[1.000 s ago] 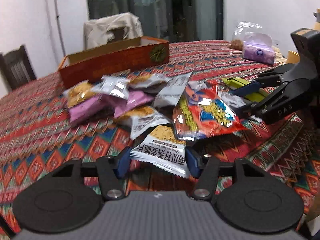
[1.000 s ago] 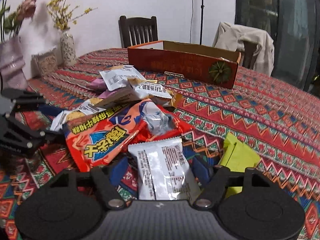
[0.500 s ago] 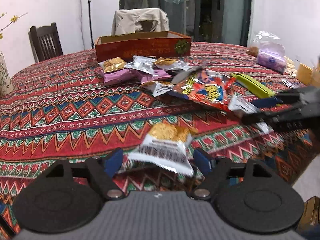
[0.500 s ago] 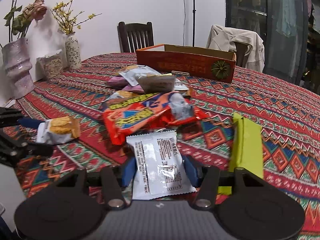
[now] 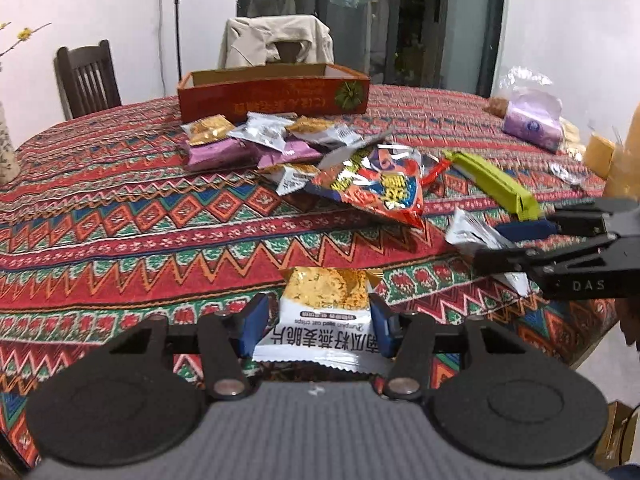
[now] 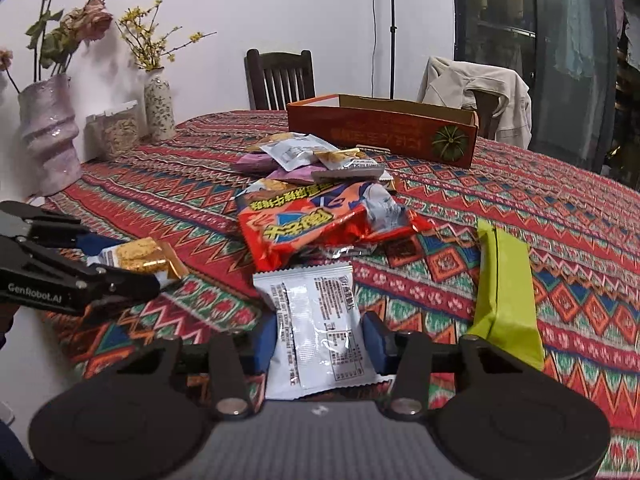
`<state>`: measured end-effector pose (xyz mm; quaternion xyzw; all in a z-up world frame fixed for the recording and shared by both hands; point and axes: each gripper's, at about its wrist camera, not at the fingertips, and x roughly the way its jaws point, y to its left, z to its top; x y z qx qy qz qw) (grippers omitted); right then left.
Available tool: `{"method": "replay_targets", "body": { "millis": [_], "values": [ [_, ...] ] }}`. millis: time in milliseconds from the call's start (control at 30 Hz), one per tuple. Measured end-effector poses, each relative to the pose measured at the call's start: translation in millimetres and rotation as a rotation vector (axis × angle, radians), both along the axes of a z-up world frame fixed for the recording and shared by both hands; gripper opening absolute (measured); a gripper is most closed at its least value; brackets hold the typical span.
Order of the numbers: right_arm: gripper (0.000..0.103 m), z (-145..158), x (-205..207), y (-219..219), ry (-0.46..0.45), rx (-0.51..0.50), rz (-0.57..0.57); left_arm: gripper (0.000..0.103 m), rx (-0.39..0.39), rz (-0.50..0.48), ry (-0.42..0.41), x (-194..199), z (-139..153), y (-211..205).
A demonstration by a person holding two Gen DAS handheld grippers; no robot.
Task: Organize snacks
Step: 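Grasp a white-gold snack packet with the left gripper while the right grasps a white packet, then carry both packets into the cardboard box and open both grippers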
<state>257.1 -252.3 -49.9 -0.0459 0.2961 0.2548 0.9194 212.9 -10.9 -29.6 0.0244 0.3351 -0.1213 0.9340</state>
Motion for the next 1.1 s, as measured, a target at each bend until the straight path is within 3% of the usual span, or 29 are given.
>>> {"method": "replay_targets", "body": {
  "millis": [167, 233, 333, 367, 433, 700, 933, 1100],
  "values": [
    [0.061, -3, -1, -9, 0.012, 0.060, -0.032, 0.054, -0.010, 0.016, -0.010, -1, 4, 2],
    [0.061, -4, 5, -6, 0.002, 0.057, -0.032, 0.054, -0.002, 0.017, -0.024, -1, 8, 3],
    [0.057, -6, 13, 0, -0.016, 0.017, -0.040, 0.054, -0.010, 0.032, -0.039, 0, 13, 8],
    [0.050, -7, 14, 2, -0.027, 0.001, -0.047, 0.054, -0.010, 0.039, -0.040, 0, 14, 10],
    [0.046, -6, 16, 3, -0.024, 0.008, -0.046, 0.054, -0.011, 0.053, -0.035, 1, 13, 13],
    [0.044, 4, 14, -3, -0.025, 0.058, -0.032, 0.054, -0.016, 0.048, -0.016, 19, 12, 17],
    [0.044, 45, 29, -17, -0.115, 0.134, -0.016, 0.054, -0.083, -0.010, -0.084, 79, 49, 28],
    [0.044, 92, 88, -19, -0.220, 0.112, -0.010, 0.054, -0.117, -0.013, -0.214, 157, 101, 40]
  ]
}}
